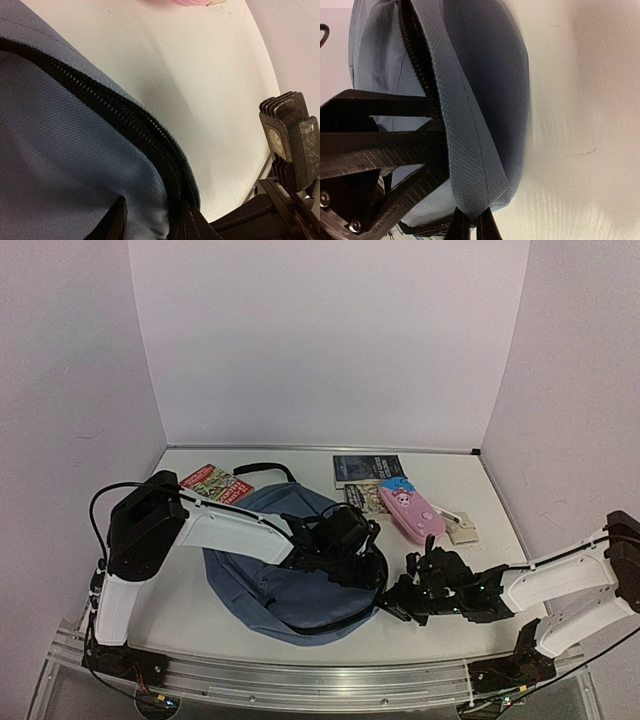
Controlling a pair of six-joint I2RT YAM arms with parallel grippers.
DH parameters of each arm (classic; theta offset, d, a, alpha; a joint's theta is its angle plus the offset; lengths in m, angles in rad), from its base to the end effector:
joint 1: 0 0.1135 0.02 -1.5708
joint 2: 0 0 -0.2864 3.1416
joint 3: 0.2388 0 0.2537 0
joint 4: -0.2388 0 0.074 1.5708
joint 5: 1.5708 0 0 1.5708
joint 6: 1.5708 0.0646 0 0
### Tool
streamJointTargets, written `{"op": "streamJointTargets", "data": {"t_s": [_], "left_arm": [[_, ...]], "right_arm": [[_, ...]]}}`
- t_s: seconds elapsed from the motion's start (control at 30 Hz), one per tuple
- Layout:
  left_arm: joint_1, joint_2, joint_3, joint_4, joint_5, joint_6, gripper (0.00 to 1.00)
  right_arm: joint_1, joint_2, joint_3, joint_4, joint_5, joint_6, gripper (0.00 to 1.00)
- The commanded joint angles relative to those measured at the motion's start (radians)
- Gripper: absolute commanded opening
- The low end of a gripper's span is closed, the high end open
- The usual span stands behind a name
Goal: Pack the student bag
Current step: Adjust the student bag at the center of the board.
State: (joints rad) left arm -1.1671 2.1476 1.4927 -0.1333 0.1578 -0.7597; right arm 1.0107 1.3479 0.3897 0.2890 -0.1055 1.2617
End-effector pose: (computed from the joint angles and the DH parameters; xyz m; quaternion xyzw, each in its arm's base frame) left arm 0.1892 -0.4688 0.1533 0.2159 0.8964 -0.3538 0.1572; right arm 0.1302 0.2205 0.1399 0.0897 0.8947 0.4146 0.1401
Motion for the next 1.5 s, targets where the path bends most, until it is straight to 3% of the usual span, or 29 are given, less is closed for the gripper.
{"op": "streamJointTargets", "data": {"t_s": [0.0, 0.23, 0.3, 0.43, 0.5, 0.6, 0.93, 1.07, 1.47], "left_arm": [[-0.005, 0.033, 0.070, -0.029, 0.031, 0.000, 0.35], [-0.009, 0.066, 0.109, -0.047, 0.043, 0.011, 0.43], [-0.008, 0.074, 0.114, -0.060, 0.034, 0.006, 0.35], [-0.008, 0.065, 0.099, -0.059, 0.007, -0.008, 0.08], [-0.009, 0.049, 0.083, -0.051, -0.017, -0.016, 0.01], [-0.007, 0.015, 0.049, -0.043, -0.068, -0.036, 0.00], [0.013, -0.104, -0.087, -0.058, -0.217, -0.099, 0.00], [0.015, -0.149, -0.114, -0.066, -0.260, -0.099, 0.00], [0.051, -0.314, -0.162, -0.227, -0.431, -0.028, 0.00]], "right_arm": [[0.004, -0.003, 0.005, -0.003, 0.019, 0.000, 0.00], [0.005, -0.003, 0.006, -0.003, 0.017, 0.000, 0.00], [0.004, -0.005, 0.006, -0.004, 0.016, 0.001, 0.00], [0.004, -0.006, 0.006, -0.004, 0.016, 0.002, 0.00], [0.005, -0.006, 0.003, -0.004, 0.016, 0.003, 0.00], [0.004, -0.005, -0.002, -0.004, 0.016, 0.006, 0.01], [0.004, -0.046, -0.032, -0.006, 0.026, 0.027, 0.19], [0.004, -0.037, -0.033, -0.006, 0.029, 0.026, 0.07], [0.003, 0.004, -0.013, -0.007, 0.044, 0.005, 0.00]]}}
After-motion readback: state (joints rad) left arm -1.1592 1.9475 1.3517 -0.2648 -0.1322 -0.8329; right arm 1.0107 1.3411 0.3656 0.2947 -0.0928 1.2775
